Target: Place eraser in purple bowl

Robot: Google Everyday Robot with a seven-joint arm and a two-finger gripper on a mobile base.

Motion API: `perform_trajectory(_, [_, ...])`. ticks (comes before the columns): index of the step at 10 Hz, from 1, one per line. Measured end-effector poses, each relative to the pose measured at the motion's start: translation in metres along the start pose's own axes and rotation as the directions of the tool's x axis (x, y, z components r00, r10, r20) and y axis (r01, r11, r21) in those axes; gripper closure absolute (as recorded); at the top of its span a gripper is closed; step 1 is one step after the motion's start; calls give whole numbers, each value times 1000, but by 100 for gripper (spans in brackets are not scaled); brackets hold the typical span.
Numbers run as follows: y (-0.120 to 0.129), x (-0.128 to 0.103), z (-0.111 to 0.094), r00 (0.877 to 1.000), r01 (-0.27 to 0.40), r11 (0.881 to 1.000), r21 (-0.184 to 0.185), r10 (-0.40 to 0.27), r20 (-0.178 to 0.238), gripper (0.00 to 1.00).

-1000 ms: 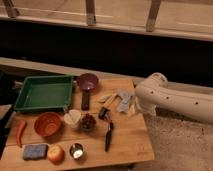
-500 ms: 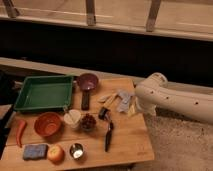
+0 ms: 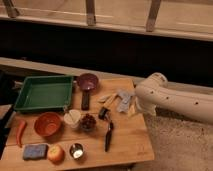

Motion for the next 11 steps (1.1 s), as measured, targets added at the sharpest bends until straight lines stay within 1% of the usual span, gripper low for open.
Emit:
perform_trajectory(5, [0, 0, 0, 1000, 1, 1000, 2, -1, 2, 20])
perform_trajectory(6, [1, -2, -2, 1000, 13, 1000, 10, -14, 21, 20])
perform_trajectory(8, [13, -9, -12, 994, 57, 998, 12, -58, 89, 20])
perform_trajectory(9, [28, -17, -23, 986, 91, 996, 2, -90, 140, 20])
perform_trajectory(11, [68, -38, -42, 963, 160, 987, -31, -149, 224, 20])
